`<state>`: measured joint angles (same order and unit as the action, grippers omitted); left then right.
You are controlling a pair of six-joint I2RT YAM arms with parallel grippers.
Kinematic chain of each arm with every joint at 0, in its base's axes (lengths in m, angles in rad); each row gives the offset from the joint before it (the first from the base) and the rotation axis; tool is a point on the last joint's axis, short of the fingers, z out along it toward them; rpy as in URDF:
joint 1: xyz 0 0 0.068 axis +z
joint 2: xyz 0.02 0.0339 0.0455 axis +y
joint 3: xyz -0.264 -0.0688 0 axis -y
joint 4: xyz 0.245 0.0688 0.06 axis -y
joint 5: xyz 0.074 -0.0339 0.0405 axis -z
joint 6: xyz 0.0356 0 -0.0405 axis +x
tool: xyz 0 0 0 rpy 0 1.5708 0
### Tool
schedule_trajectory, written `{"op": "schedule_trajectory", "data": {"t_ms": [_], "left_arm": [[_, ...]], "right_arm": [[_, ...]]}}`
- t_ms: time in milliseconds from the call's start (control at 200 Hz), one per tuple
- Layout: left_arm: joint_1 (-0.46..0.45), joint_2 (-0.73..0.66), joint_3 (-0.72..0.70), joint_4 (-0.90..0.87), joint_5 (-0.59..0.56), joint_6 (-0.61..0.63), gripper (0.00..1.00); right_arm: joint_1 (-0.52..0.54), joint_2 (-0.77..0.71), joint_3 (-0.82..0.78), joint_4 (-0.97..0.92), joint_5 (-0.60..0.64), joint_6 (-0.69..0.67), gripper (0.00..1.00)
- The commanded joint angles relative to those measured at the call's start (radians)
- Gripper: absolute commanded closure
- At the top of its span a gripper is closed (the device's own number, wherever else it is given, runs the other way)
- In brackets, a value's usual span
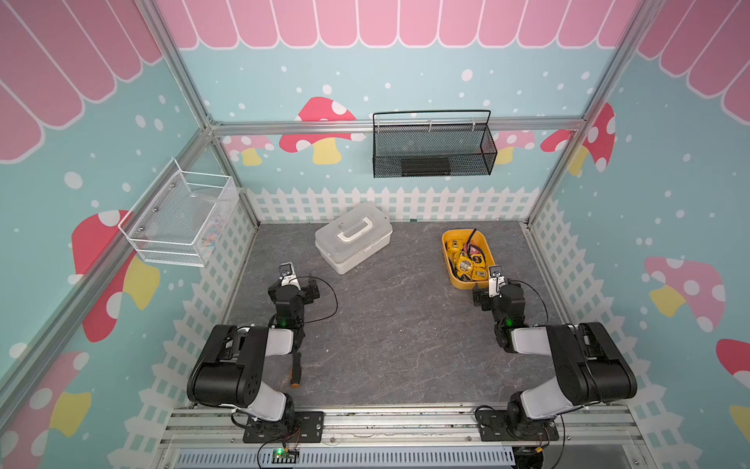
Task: Take the tape measure out of the storage box
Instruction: Move the storage box to the center of the board.
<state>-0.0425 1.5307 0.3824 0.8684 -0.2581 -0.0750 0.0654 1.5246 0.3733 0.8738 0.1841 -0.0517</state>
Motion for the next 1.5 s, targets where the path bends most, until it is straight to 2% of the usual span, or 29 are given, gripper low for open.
{"op": "schedule_trajectory", "data": {"t_ms": [0,906,946,1031,1091,1166,1251,1296,1336,1366,1496], "left_arm": [[-0.005,-0.001,0.007,0.006,-0.005,0.002,0.01],[-0.006,-0.004,0.012,0.006,-0.014,0.009,0.01],[-0.015,-0.036,0.057,-0.094,-0.017,0.014,0.01],[-0.018,-0.109,0.278,-0.538,-0.01,0.009,0.01],[-0.019,-0.111,0.427,-0.749,-0.025,-0.02,0.01],[-0.021,-0.107,0.544,-0.888,0.001,-0.052,0.01],[-0.028,-0.113,0.578,-0.918,0.094,-0.11,0.01],[-0.035,-0.115,0.579,-0.916,0.153,-0.145,0.02],[-0.046,-0.112,0.579,-0.913,0.202,-0.174,0.03],[-0.058,-0.106,0.576,-0.908,0.235,-0.195,0.04],[-0.147,-0.045,0.587,-0.893,0.3,-0.233,0.08]], "right_arm": [[-0.001,-0.008,-0.004,0.007,-0.008,0.01,0.01],[-0.003,-0.005,0.001,0.003,-0.01,0.012,0.01],[-0.003,-0.006,0.001,0.003,-0.012,0.011,0.01],[-0.003,-0.013,-0.002,0.002,-0.014,0.007,0.01],[-0.001,-0.016,-0.001,0.001,-0.013,0.004,0.01],[-0.001,-0.021,0.007,-0.021,-0.01,0.009,0.01],[0.0,-0.028,0.006,-0.006,-0.003,0.004,0.01],[0.006,-0.092,0.061,-0.148,0.001,0.004,0.02],[0.007,-0.16,0.17,-0.429,-0.007,0.025,0.01],[0.007,-0.187,0.244,-0.566,-0.006,0.031,0.01],[-0.01,-0.165,0.431,-0.801,0.0,0.034,0.01]]}}
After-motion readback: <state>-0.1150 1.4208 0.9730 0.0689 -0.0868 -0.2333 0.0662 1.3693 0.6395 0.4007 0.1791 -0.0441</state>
